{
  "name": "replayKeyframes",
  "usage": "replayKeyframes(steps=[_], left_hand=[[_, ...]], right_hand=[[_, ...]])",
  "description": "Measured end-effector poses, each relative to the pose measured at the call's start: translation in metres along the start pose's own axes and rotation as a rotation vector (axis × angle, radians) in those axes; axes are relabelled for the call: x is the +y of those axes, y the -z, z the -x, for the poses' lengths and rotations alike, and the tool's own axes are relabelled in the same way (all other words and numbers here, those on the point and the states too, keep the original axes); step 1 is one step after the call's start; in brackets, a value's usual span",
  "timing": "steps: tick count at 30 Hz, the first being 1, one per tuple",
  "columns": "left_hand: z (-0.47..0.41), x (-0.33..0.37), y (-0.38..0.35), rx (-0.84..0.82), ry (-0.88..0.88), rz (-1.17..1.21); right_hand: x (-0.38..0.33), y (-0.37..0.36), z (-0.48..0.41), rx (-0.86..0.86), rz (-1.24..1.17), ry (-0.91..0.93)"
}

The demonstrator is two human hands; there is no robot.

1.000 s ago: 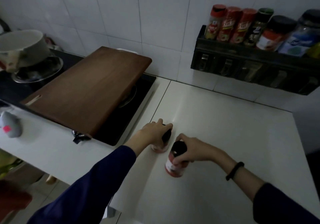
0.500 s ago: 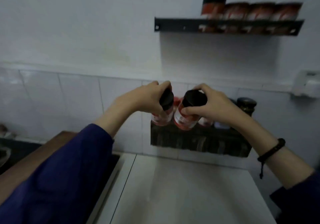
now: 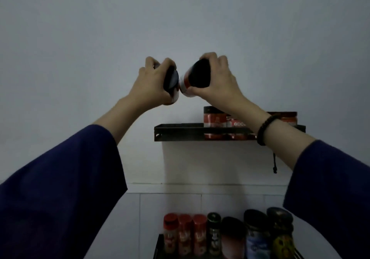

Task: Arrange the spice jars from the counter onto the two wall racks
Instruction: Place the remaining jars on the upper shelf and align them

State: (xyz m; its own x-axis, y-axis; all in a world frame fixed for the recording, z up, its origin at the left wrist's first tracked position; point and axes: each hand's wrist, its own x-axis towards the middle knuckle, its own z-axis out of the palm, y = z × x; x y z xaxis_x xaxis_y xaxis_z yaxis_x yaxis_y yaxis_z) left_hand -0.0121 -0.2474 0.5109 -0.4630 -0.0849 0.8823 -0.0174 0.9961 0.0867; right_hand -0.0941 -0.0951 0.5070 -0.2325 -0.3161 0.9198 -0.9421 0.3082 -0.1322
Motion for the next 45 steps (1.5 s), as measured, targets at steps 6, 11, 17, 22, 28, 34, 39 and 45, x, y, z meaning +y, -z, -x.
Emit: replayKeyframes(steps=[6, 11, 17, 22, 28, 34, 39, 45], left_hand=[[-0.009, -0.033, -0.03, -0.166, 0.133, 0.085], [-0.008, -0.052, -0.048, -0.258, 0.242, 0.367], [-0.004, -0.052, -0.061, -0.324, 0.358, 0.645], [-0.001, -0.057, -0.066, -0.386, 0.399, 0.63], [0.004, -0.059, -0.069, -0.437, 0.387, 0.546], [-0.002, -0.058, -0.068, -0.418, 0.452, 0.563], [-0.002, -0.057, -0.069, -0.397, 0.45, 0.563], [-0.001, -0.06, -0.066, -0.416, 0.452, 0.576]], right_hand=[[0.024, -0.037, -0.024, -0.177, 0.055, -0.048], [0.04, -0.051, -0.026, -0.325, -0.018, -0.209], [0.053, -0.058, -0.028, -0.38, 0.005, -0.282], [0.053, -0.056, -0.032, -0.454, 0.148, -0.243], [0.051, -0.055, -0.03, -0.609, 0.292, -0.205], [0.047, -0.047, -0.036, -0.699, 0.242, -0.205], [0.048, -0.045, -0.037, -0.707, 0.253, -0.18], [0.05, -0.047, -0.036, -0.704, 0.237, -0.181]])
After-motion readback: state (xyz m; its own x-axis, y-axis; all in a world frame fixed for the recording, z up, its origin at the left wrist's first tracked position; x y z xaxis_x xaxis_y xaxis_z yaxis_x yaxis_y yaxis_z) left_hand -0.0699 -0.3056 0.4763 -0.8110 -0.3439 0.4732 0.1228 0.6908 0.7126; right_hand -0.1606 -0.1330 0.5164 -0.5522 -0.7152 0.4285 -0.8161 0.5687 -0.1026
